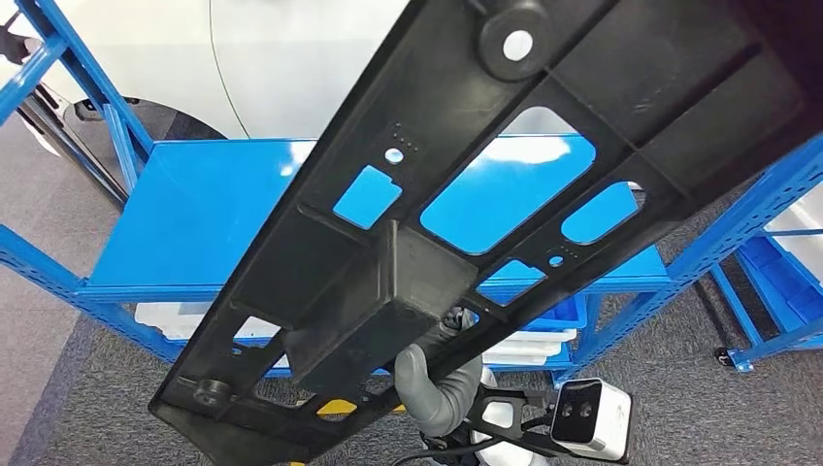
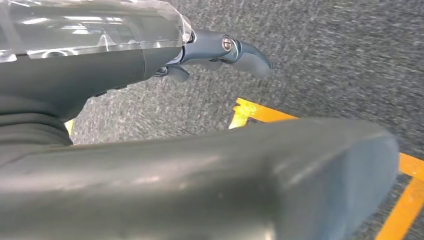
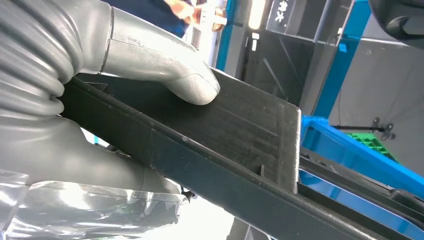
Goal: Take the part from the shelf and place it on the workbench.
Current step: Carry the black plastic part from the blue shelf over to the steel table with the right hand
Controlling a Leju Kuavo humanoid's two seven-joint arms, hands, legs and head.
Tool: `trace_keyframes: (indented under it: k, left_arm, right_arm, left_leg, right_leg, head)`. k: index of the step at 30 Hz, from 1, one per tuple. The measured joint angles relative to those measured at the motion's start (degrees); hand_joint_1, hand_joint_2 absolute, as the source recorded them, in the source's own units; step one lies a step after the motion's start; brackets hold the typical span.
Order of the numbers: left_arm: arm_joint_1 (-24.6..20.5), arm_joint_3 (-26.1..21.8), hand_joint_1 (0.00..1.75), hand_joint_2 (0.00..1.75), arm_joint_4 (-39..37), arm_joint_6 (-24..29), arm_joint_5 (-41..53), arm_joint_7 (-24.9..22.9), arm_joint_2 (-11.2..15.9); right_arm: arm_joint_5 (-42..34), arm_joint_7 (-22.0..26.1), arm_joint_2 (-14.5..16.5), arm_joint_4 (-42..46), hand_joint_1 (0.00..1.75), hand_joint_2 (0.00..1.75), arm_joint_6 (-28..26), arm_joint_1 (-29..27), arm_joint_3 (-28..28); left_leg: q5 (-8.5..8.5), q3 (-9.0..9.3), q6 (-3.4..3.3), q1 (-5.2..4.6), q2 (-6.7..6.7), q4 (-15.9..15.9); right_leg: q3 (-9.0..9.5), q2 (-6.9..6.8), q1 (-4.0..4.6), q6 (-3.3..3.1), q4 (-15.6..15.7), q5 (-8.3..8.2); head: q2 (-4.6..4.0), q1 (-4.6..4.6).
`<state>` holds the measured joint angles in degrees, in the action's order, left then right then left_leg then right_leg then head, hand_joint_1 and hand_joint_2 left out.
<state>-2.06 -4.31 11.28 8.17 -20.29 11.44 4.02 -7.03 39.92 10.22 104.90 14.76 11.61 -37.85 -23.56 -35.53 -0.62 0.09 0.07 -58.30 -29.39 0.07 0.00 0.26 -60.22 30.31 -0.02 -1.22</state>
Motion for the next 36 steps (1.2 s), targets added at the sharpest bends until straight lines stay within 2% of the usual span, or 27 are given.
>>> trace_keyframes:
  k: [1,4,5,6,8,9,10,11,12,13,15,16,17,19,20,21,24,25,26,27,28,29,31,32,34,35,36]
  left_arm:
    - [0.1,0.0,0.00,0.00,0.0,0.0,0.0,-0.1,0.0]
    - [0.2,0.0,0.00,0.00,0.0,-0.1,0.2,-0.3,-0.2]
    - [0.3,-0.1,0.00,0.00,0.0,-0.1,0.3,-0.4,-0.2]
    - [0.4,-0.1,0.00,0.00,0.0,-0.2,0.5,-0.4,-0.3]
    - [0.4,-0.1,0.00,0.00,0.0,-0.3,1.0,-0.5,-0.4]
    - [0.4,-0.1,0.00,0.00,0.0,-0.4,1.2,-0.6,-0.5]
    - [0.4,-0.1,0.00,0.00,0.0,-0.6,1.4,-0.6,-0.5]
    - [0.4,-0.1,0.00,0.00,0.0,-0.9,1.5,-0.6,-0.6]
    - [0.4,-0.1,0.00,0.00,0.0,-1.2,1.7,-0.6,-0.6]
    - [0.3,-0.1,0.00,0.00,0.0,-1.4,1.9,-0.6,-0.7]
    - [0.0,0.0,0.00,0.00,0.0,-1.8,2.3,-0.7,-0.7]
    - [-0.2,0.0,0.00,0.00,0.0,-2.0,2.5,-0.7,-0.8]
    - [-0.2,0.0,0.00,0.00,0.0,-2.1,2.7,-0.8,-0.9]
    - [-0.3,0.1,0.00,0.00,-0.1,-2.2,2.9,-0.8,-1.0]
    - [-0.3,0.1,0.00,0.00,-0.1,-2.2,2.9,-0.8,-1.1]
    - [-0.3,0.1,0.00,0.00,-0.1,-2.2,2.9,-0.8,-1.2]
    - [-0.3,0.1,0.00,0.00,-0.1,-2.2,2.9,-0.9,-1.3]
    - [-0.3,0.1,0.00,0.00,-0.1,-2.2,2.9,-0.9,-1.4]
    - [-0.3,0.1,0.00,0.00,-0.1,-2.1,2.9,-0.9,-1.4]
    - [-0.3,0.1,0.00,0.00,-0.1,-2.1,2.9,-0.9,-1.5]
    - [-0.2,0.1,0.00,0.00,-0.1,-1.9,2.8,-0.9,-1.6]
    - [-0.2,0.1,0.00,0.00,-0.1,-1.8,2.8,-0.9,-1.7]
    - [-0.2,0.1,0.00,0.00,-0.1,-1.4,2.7,-0.9,-2.0]
    - [-0.2,0.1,0.00,0.00,-0.1,-1.3,2.6,-0.9,-2.2]
    - [-0.2,0.1,0.00,0.00,-0.1,-0.9,2.5,-1.2,-2.4]
    - [-0.1,0.1,0.00,0.00,-0.1,-0.8,2.4,-1.3,-2.5]
    - [-0.1,0.1,0.00,0.00,-0.2,-0.7,2.4,-1.4,-2.6]
  right_arm:
    - [0.0,0.0,-0.1,-0.1,1.75,1.75,0.1,0.0,0.0]
    - [0.3,0.0,-0.3,-0.4,1.75,1.75,0.4,0.0,0.1]
    - [0.6,0.0,-0.3,-0.6,1.75,1.75,0.4,0.0,0.2]
    - [1.0,0.0,-0.3,-0.7,1.75,1.75,0.2,0.0,0.2]
    - [1.8,0.0,-0.4,-0.8,1.75,1.75,-0.2,-0.2,0.3]
    - [2.0,0.0,-0.5,-0.8,1.75,1.75,-0.4,-0.3,0.3]
    - [2.1,0.0,-0.7,-0.8,1.75,1.75,-0.5,-0.5,0.3]
    - [2.1,0.0,-0.8,-0.8,1.75,1.75,-0.5,-0.6,0.4]
    - [2.1,0.0,-1.0,-0.8,1.75,1.75,-0.4,-0.6,0.4]
    - [2.2,0.0,-1.0,-0.8,1.75,1.75,-0.3,-0.6,0.5]
    - [2.3,0.0,-1.2,-0.8,1.75,1.75,-0.1,-0.6,0.6]
    - [2.5,0.0,-1.2,-0.8,1.75,1.75,0.0,-0.6,0.6]
    - [2.6,0.0,-1.3,-0.8,1.75,1.75,0.2,-0.6,0.7]
    - [2.8,0.0,-1.6,-0.8,1.75,1.75,0.6,-0.6,0.9]
    - [2.9,0.0,-1.7,-0.8,1.75,1.75,0.7,-0.7,1.0]
    - [2.9,0.0,-1.9,-0.8,1.75,1.75,0.7,-0.7,1.1]
    - [3.0,0.0,-2.3,-0.9,1.75,1.75,0.8,-0.8,1.2]
    - [3.0,0.0,-2.5,-0.9,1.75,1.75,0.9,-0.9,1.2]
    - [3.0,0.0,-2.6,-0.9,1.75,1.75,1.1,-0.9,1.3]
    - [3.0,0.0,-2.7,-1.0,1.75,1.75,1.4,-1.0,1.3]
    - [3.0,0.0,-2.9,-1.0,1.75,1.75,1.9,-1.0,1.3]
    - [3.1,0.0,-2.9,-1.0,1.75,1.75,2.3,-1.0,1.3]
    - [3.3,0.0,-3.0,-1.1,1.75,1.75,2.9,-0.9,1.3]
    - [3.4,0.0,-3.0,-1.1,1.75,1.75,3.1,-0.8,1.3]
    - [3.7,0.0,-3.0,-1.4,1.75,1.75,3.2,-0.7,1.3]
    - [3.8,0.0,-3.0,-1.5,1.75,1.75,3.3,-0.6,1.3]
    - [3.9,0.0,-3.0,-1.6,1.75,1.75,3.2,-0.6,1.3]
  left_leg:
    - [0.25,-0.16,0.32,0.01,0.00,-0.1]
    - [0.76,-0.46,1.39,0.15,-0.04,-0.2]
    - [-0.13,-0.83,1.70,0.21,-0.07,-0.8]
    - [-1.94,-1.49,1.99,0.28,-0.10,-2.5]
    - [-7.24,-3.53,2.48,0.56,-0.11,-8.9]
    - [-9.17,-4.38,2.70,0.69,-0.11,-12.5]
    - [-9.89,-4.62,2.88,0.79,-0.11,-15.0]
    - [-9.21,-3.87,2.97,0.88,-0.10,-15.5]
    - [-7.74,-2.11,2.98,0.97,-0.10,-14.0]
    - [-6.20,0.57,2.93,1.04,-0.11,-10.7]
    - [-5.39,6.18,2.50,0.92,-0.23,-2.6]
    - [-5.63,7.73,2.16,0.77,-0.31,0.0]
    - [-5.93,8.29,1.77,0.55,-0.40,1.3]
    - [-5.13,7.61,0.90,0.43,-0.30,1.8]
    - [-4.56,7.13,0.40,0.47,-0.15,1.9]
    - [-3.89,6.55,-0.06,0.54,0.02,2.1]
    - [-1.84,4.05,-0.75,0.43,0.27,2.0]
    - [-1.22,3.07,-0.76,0.37,0.28,1.9]
    - [-0.66,2.12,-0.71,0.33,0.28,1.7]
    - [-0.17,1.21,-0.61,0.31,0.28,1.4]
    - [0.26,0.36,-0.48,0.30,0.27,1.1]
    - [0.65,-0.40,-0.31,0.28,0.26,0.7]
    - [1.37,-1.32,0.20,0.19,0.21,0.1]
    - [1.80,-1.51,0.54,0.18,0.19,0.0]
    - [2.59,-1.64,1.21,0.22,0.16,0.3]
    - [2.11,-1.92,1.54,0.30,0.12,0.0]
    - [0.53,-2.41,1.87,0.39,0.08,-1.1]
  right_leg:
    - [0.93,0.00,0.14,-0.29,1.7,0.07]
    - [0.52,-0.07,0.25,-1.36,2.4,-0.81]
    - [0.17,-0.16,0.16,-1.83,2.6,-1.34]
    - [-0.29,-0.25,0.03,-2.23,2.8,-1.92]
    - [-1.58,-0.32,0.01,-2.62,2.8,-3.00]
    - [-2.28,-0.32,0.04,-2.64,2.7,-3.53]
    - [-3.01,-0.32,0.08,-2.60,2.7,-4.06]
    - [-3.73,-0.32,0.09,-2.51,2.6,-4.57]
    - [-4.44,-0.31,0.10,-2.38,2.4,-5.04]
    - [-5.06,-0.30,0.10,-2.22,2.3,-5.48]
    - [-5.95,-0.27,0.20,-1.70,2.0,-6.23]
    - [-6.14,-0.28,0.23,-1.35,2.0,-6.62]
    - [-6.28,-0.30,0.21,-0.97,2.0,-7.05]
    - [-6.55,-0.26,0.01,-0.21,2.1,-7.70]
    - [-7.00,-0.19,-0.07,0.09,1.5,-6.97]
    - [-7.70,-0.12,-0.14,0.33,0.1,-5.21]
    - [-10.69,-0.05,-0.32,0.76,-10.1,2.98]
    - [-11.07,-0.05,-0.33,0.85,-13.1,4.04]
    - [-10.64,-0.05,-0.33,0.89,-14.4,3.67]
    - [-9.17,-0.06,-0.33,0.84,-13.7,2.27]
    - [-6.73,-0.06,-0.32,0.72,-10.9,0.62]
    - [-3.67,-0.06,-0.28,0.50,-6.8,-0.13]
    - [1.11,-0.04,-0.01,-0.03,0.5,0.13]
    - [2.05,-0.03,0.15,-0.33,2.3,0.65]
    - [1.73,-0.09,0.16,-1.06,2.8,-0.06]
    - [1.31,-0.17,0.04,-1.49,2.9,-0.65]
    - [0.76,-0.26,-0.08,-1.93,3.1,-1.35]
  head:
    - [0.00,0.00]
    - [0.00,0.00]
    - [0.00,0.00]
    - [0.00,0.00]
    - [0.00,0.00]
    - [0.00,0.00]
    - [0.00,0.00]
    - [0.00,0.00]
    - [0.00,0.00]
    - [0.00,-0.01]
    - [0.01,-0.01]
    - [0.01,-0.01]
    - [0.01,-0.01]
    - [0.01,0.00]
    - [0.01,0.01]
    - [0.00,0.01]
    - [0.00,0.00]
    - [0.00,0.00]
    - [0.00,0.00]
    - [0.00,0.00]
    - [0.00,0.00]
    - [0.01,0.00]
    - [0.01,0.00]
    - [0.02,-0.01]
    - [0.01,-0.01]
    - [0.01,-0.01]
    - [0.01,-0.01]
